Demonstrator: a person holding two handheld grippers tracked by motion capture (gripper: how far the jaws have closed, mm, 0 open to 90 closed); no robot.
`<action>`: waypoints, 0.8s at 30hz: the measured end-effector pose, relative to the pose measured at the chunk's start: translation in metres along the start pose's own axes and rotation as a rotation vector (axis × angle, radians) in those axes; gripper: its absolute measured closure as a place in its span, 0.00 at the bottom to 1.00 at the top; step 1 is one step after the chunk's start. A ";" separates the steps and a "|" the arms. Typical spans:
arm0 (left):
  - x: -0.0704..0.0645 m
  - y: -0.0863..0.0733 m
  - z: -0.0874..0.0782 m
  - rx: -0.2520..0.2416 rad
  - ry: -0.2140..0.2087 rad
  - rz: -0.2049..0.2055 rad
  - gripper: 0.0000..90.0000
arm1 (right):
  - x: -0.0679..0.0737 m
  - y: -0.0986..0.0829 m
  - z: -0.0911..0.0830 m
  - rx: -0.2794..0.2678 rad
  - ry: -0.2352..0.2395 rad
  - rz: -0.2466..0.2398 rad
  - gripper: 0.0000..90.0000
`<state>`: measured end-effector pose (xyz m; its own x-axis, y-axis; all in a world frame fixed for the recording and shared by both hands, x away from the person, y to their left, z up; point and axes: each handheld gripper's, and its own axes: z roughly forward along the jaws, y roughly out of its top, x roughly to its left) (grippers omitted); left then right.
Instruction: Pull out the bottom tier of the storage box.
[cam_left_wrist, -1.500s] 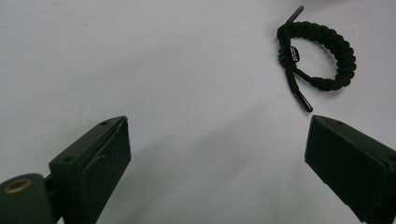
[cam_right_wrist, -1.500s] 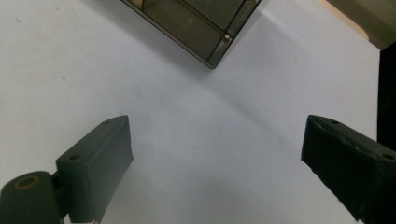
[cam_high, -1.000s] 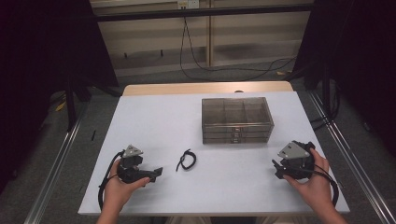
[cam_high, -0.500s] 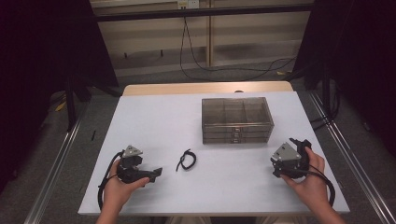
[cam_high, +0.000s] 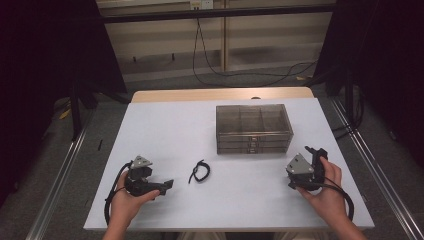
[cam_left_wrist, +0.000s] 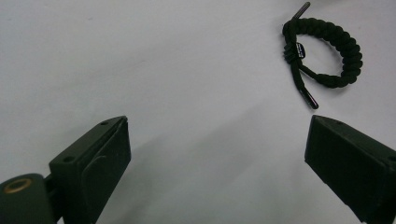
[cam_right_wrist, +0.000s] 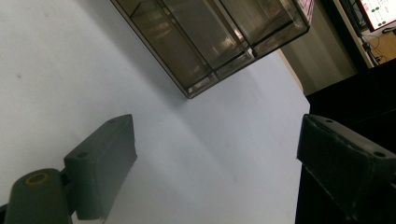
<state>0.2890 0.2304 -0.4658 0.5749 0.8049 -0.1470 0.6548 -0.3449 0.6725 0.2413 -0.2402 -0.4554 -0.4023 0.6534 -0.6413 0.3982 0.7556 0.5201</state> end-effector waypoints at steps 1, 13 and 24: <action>0.000 0.000 0.000 0.001 0.000 0.001 0.08 | 0.000 0.001 0.001 -0.008 -0.001 -0.005 0.13; 0.000 0.000 0.000 0.005 -0.002 0.006 0.08 | 0.007 0.009 0.004 -0.016 -0.010 -0.024 0.14; 0.000 0.000 0.001 0.004 -0.003 0.001 0.08 | 0.011 0.015 0.006 -0.025 -0.017 -0.066 0.16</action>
<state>0.2891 0.2300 -0.4662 0.5771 0.8031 -0.1481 0.6560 -0.3480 0.6698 0.2477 -0.2219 -0.4586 -0.4132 0.6010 -0.6841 0.3504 0.7984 0.4898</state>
